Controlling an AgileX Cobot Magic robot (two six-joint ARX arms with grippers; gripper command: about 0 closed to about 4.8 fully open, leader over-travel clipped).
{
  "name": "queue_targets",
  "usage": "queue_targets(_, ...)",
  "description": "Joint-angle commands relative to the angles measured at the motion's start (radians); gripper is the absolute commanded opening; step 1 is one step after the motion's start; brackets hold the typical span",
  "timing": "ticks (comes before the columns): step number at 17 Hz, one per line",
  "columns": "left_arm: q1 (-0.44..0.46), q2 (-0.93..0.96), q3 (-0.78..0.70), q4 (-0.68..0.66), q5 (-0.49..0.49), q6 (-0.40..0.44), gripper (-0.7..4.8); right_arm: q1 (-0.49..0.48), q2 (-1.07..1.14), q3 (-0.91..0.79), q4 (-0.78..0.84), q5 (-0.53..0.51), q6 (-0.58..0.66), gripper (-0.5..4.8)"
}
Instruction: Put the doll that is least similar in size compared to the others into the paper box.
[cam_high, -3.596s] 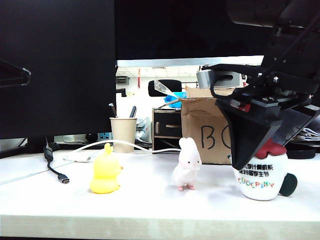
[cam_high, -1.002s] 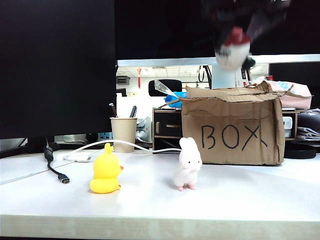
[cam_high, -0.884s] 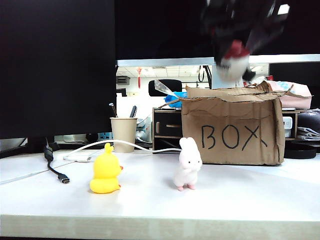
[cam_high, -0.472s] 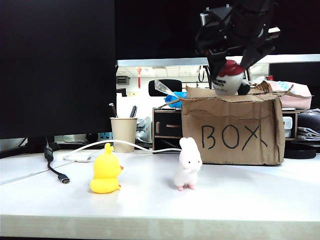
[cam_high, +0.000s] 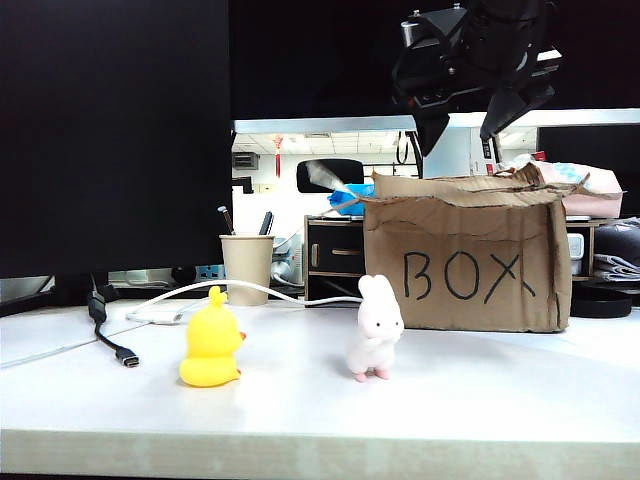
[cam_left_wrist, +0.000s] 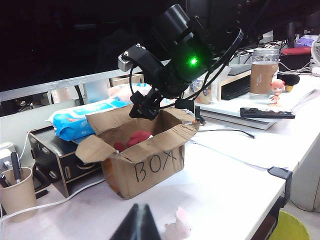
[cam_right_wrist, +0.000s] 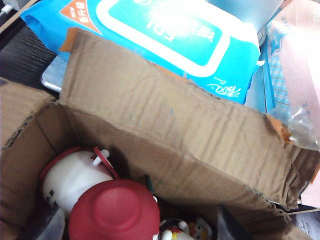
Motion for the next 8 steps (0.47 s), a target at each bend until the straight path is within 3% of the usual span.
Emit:
queue_targets(1, 0.001, 0.0, 0.006, 0.013, 0.004, 0.0, -0.05, 0.003, -0.087, 0.005, -0.014, 0.0, 0.0, -0.07)
queue_targets(2, 0.003, 0.0, 0.006, 0.013, 0.004, 0.0, -0.05, 0.003, -0.138, 0.005, -0.053, 0.0, 0.0, -0.07)
queue_targets(5, 0.122, 0.0, 0.005, 0.013, 0.004, 0.0, -0.05, 0.005, -0.295, 0.004, -0.286, -0.015, 0.013, -0.07)
queue_targets(8, 0.265, 0.0, 0.005, 0.013, 0.005, 0.0, -0.05, 0.005, -0.401, 0.002, -0.37, -0.22, 0.041, -0.07)
